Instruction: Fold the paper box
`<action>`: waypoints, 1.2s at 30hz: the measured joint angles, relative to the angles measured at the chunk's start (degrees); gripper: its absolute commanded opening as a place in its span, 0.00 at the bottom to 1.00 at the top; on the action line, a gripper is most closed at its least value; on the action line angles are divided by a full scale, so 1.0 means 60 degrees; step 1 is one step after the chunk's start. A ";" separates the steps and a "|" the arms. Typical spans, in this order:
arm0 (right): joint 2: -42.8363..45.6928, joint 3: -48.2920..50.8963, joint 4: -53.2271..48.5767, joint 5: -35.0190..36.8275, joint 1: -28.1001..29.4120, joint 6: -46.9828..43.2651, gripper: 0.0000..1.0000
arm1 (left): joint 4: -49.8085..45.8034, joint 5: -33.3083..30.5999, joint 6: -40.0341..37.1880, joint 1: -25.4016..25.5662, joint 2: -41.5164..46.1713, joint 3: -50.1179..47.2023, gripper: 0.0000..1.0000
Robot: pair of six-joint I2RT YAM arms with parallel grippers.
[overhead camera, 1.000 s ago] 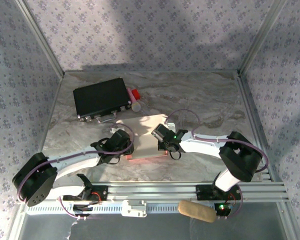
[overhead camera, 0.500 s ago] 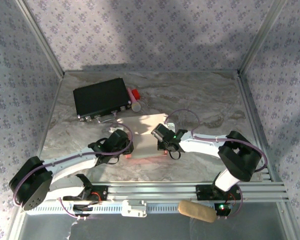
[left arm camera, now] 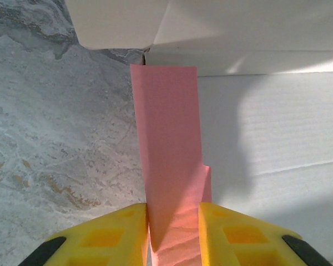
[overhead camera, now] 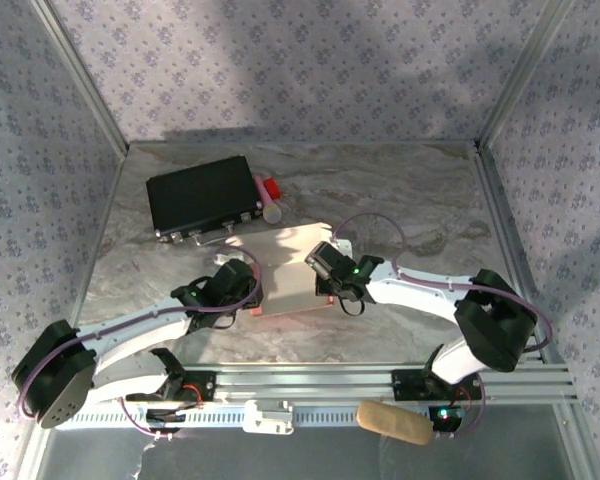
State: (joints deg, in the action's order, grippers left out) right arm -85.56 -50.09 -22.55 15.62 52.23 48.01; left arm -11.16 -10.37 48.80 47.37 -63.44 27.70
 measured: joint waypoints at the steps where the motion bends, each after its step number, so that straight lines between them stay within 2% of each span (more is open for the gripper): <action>1: 0.0040 -0.0004 -0.0004 -0.0004 -0.0007 -0.0004 0.00 | -0.0029 -0.0004 -0.0033 0.0000 -0.0018 0.0018 0.28; 13: -0.0266 -0.0047 0.0022 -0.0313 -0.0087 -0.0106 0.00 | 0.0022 -0.0237 -0.0211 0.0153 -0.1239 0.0393 0.26; 16: -0.0295 -0.0047 0.0018 -0.0291 -0.0120 -0.0102 0.00 | -0.0259 -0.0499 -0.0299 0.0317 -0.1413 0.0685 0.19; 19: -0.0328 -0.0047 0.0011 -0.0259 -0.0131 -0.0106 0.00 | -0.0521 -0.0743 -0.0331 0.0455 -0.1694 0.0933 0.19; 20: -0.0335 -0.0047 0.0011 -0.0251 -0.0131 -0.0102 0.00 | -0.0630 -0.0831 -0.0339 0.0506 -0.1778 0.1009 0.19; 23: -0.0364 -0.0047 0.0025 -0.0259 -0.0131 -0.0102 0.00 | -0.0918 -0.1122 -0.0331 0.0710 -0.2091 0.1271 0.30; 28: -0.0466 -0.0047 0.0080 -0.0313 -0.0149 -0.0106 0.00 | -0.0965 -0.1282 -0.0382 0.0841 -0.2430 0.1384 0.31; 33: -0.0521 -0.0044 0.0153 -0.0404 -0.0229 -0.0102 0.00 | -0.0940 -0.1421 -0.0386 0.0860 -0.2554 0.1402 0.23; 36: -0.0550 -0.0044 0.0189 -0.0426 -0.0266 -0.0106 0.00 | -0.1020 -0.1599 -0.0382 0.0882 -0.2710 0.1552 0.22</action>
State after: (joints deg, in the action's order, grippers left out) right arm -88.86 -50.35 -21.41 13.06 50.63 47.37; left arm -17.28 -19.97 46.50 52.66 -79.70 37.01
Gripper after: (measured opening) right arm 0.055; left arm 0.223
